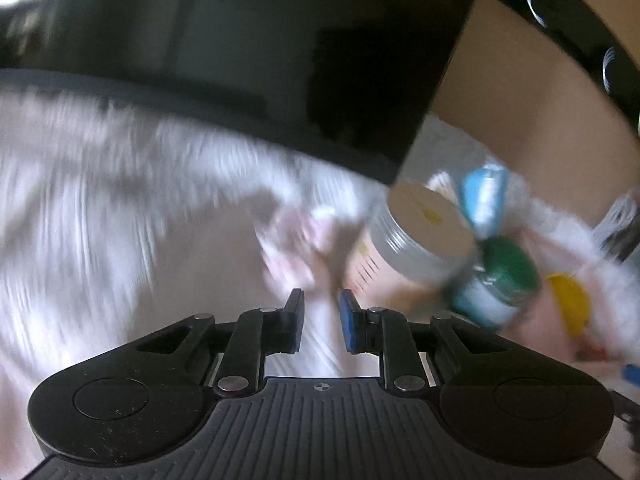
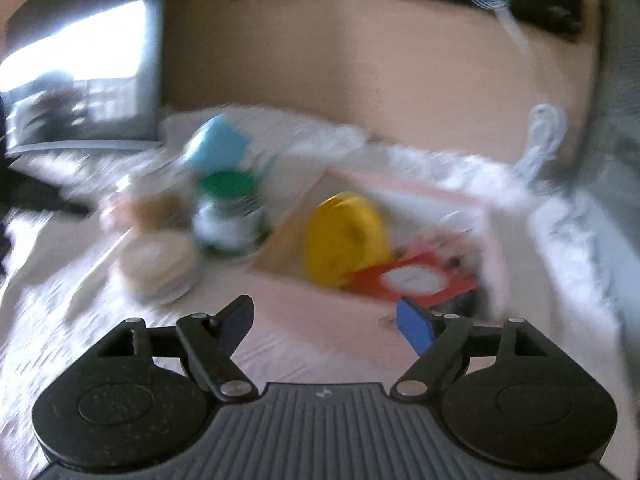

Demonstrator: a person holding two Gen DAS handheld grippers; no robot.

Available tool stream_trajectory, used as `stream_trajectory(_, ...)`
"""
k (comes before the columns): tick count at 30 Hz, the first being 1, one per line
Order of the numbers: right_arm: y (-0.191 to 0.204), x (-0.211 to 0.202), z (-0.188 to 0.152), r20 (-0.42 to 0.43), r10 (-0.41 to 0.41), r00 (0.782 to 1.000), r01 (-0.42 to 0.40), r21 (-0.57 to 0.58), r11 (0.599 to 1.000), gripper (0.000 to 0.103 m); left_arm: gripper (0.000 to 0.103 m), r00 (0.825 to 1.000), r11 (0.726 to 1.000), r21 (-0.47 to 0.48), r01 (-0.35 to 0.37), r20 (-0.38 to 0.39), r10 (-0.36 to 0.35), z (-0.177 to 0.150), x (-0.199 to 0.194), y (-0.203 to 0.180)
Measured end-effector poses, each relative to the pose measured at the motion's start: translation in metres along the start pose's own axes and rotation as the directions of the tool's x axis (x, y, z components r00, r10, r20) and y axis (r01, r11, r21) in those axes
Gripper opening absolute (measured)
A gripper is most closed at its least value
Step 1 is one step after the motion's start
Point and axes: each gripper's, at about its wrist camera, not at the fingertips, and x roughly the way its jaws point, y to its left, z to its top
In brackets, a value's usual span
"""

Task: Organize soft objects
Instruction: 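Grasp the crumpled pink tissue with the left tool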

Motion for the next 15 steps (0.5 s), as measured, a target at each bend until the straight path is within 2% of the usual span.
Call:
stream_trajectory(1, 0.009, 0.002, -0.004, -0.012, 0.005, 1.000, -0.006, -0.019, 1.000, 0.079, 0.021, 1.000, 0.998, 0.065, -0.017, 0.005, 0.017, 0.008, 0.005, -0.003)
stream_trajectory(3, 0.024, 0.008, -0.011, -0.041, 0.013, 0.999, -0.015, -0.044, 0.999, 0.079, 0.022, 1.000, 0.992, 0.125, -0.021, 0.005, 0.020, 0.021, 0.015, -0.003)
stream_trajectory(6, 0.044, 0.017, -0.019, -0.084, 0.033, 0.996, -0.036, -0.036, 0.999, 0.079, 0.022, 1.000, 0.999, 0.037, 0.007, -0.006, -0.007, 0.039, 0.029, 0.015)
stream_trajectory(8, 0.055, 0.022, -0.022, -0.106, 0.028, 0.994, -0.031, -0.027, 0.999, 0.079, 0.023, 0.998, 0.998, -0.021, 0.053, -0.024, -0.053, 0.045, 0.043, 0.026)
stream_trajectory(9, 0.058, 0.025, -0.024, -0.120, 0.020, 0.993, -0.022, -0.018, 1.000, 0.079, 0.023, 0.996, 0.997, -0.021, 0.077, -0.035, -0.078, 0.046, 0.049, 0.029)
stream_trajectory(12, 0.063, 0.036, -0.028, -0.159, 0.015, 0.987, -0.012, 0.018, 1.000, 0.079, 0.023, 0.989, 0.991, 0.049, 0.121, -0.091, -0.116, 0.041, 0.064, 0.030)
stream_trajectory(14, 0.063, 0.046, -0.033, -0.192, 0.007, 0.981, 0.000, 0.033, 0.999, 0.079, 0.023, 0.988, 0.983, 0.146, 0.109, -0.129, -0.090, 0.038, 0.075, 0.024)
stream_trajectory(15, 0.061, 0.051, -0.036, -0.207, 0.003, 0.978, 0.006, 0.040, 0.999, 0.083, 0.025, 0.988, 0.978, 0.187, 0.095, -0.135, -0.071, 0.036, 0.078, 0.021)
